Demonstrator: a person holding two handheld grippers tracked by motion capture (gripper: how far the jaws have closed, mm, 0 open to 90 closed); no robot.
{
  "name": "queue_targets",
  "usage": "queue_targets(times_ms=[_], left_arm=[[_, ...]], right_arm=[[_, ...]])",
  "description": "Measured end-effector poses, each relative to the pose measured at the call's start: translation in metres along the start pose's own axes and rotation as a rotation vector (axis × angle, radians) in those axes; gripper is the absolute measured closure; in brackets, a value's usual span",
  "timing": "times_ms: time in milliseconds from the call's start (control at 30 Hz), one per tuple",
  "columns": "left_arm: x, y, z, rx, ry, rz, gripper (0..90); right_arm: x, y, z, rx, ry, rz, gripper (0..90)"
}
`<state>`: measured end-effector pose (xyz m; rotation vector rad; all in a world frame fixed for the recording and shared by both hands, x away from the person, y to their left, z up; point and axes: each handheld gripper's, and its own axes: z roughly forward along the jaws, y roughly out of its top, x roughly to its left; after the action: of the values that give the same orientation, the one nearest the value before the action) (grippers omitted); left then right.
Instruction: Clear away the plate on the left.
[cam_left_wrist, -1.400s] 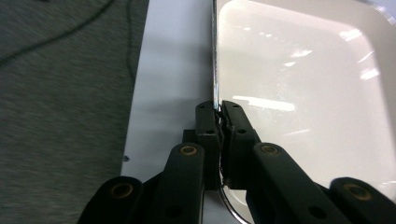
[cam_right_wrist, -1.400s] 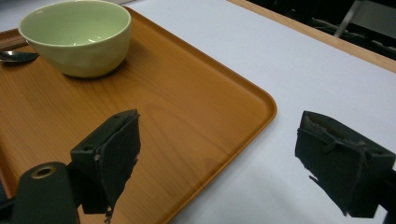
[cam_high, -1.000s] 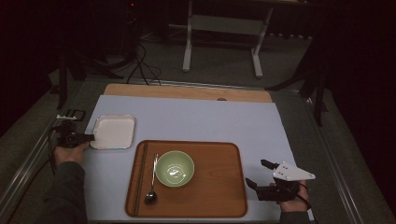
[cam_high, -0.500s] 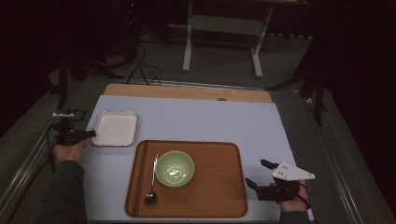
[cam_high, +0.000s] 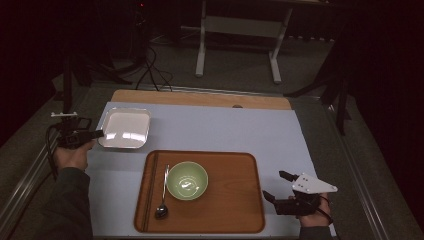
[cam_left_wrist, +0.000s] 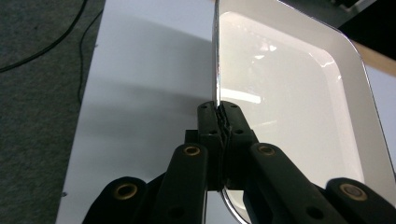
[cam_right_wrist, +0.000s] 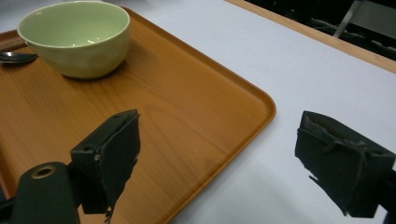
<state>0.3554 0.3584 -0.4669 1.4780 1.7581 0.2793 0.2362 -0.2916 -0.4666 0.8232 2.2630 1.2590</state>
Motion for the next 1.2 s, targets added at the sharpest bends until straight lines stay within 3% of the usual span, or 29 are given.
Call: queue_targets(times_ms=[367,433,1200], left_arm=[[-0.021,0.010,-0.015,-0.025,-0.026,0.063,89.4],[-0.031,0.012,-0.017,-0.029,-0.044,0.092,89.5],[-0.097,0.020,-0.010,-0.014,-0.157,0.247,89.4]], right_arm=[[0.000,0.000,0.000,-0.001,0.000,0.001,13.5],[0.000,0.000,0.000,-0.002,-0.001,0.002,13.5],[-0.001,0.000,-0.001,-0.004,-0.004,0.005,13.5]])
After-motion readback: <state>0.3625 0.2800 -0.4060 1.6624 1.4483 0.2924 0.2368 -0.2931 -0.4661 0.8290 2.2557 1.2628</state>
